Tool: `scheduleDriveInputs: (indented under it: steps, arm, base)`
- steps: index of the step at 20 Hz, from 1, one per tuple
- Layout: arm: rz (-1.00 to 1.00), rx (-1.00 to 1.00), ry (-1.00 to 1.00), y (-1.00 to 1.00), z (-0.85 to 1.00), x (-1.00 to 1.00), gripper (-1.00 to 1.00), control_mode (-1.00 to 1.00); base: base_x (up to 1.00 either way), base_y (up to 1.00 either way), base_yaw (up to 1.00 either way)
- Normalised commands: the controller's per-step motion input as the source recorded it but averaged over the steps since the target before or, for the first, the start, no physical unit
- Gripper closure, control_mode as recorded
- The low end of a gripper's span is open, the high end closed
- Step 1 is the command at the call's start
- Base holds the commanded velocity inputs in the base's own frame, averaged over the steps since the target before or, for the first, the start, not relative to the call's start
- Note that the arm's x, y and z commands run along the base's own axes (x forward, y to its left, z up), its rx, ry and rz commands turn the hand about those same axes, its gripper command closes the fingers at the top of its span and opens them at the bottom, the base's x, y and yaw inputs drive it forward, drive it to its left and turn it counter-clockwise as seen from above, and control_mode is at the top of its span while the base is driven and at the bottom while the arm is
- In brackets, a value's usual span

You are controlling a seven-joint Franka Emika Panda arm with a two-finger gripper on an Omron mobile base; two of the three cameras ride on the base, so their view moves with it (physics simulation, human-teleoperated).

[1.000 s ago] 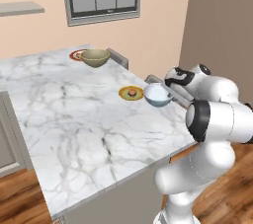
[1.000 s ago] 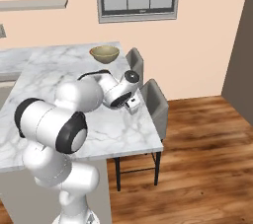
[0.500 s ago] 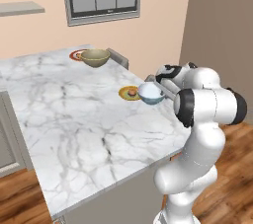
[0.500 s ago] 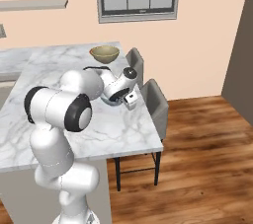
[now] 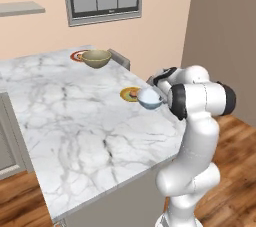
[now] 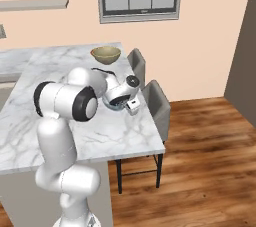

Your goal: Take the smaller bowl and place it next to the appetizer plate on the dining counter , and place the larger bowl next to the plate with cooked food.

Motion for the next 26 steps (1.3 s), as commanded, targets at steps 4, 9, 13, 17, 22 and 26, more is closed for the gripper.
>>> scheduleDriveInputs:
  steps: [4,9,13,17,22,26]
  arm:
    - [0.0,0.03,-0.01,0.0,-0.39,0.64,1.0,-1.0]
    - [0.0,0.01,-0.03,0.0,-0.45,0.46,1.0,-1.0]
    - [0.0,0.01,-0.1,0.01,-0.27,0.26,-1.0,-1.0]
    - [0.0,0.03,-0.26,0.01,0.02,-0.12,-1.0,-1.0]
    - [0.07,0.07,-0.26,0.0,0.28,-0.62,-1.0,-1.0]
    - [0.2,0.02,-0.04,0.0,0.43,-0.95,-1.0,-1.0]
  base:
    - [0.0,0.0,0.0]
    - [0.0,0.0,0.0]
    - [0.0,0.0,0.0]
    - [0.0,0.0,0.0]
    - [0.0,0.0,0.0]
    - [0.0,0.0,0.0]
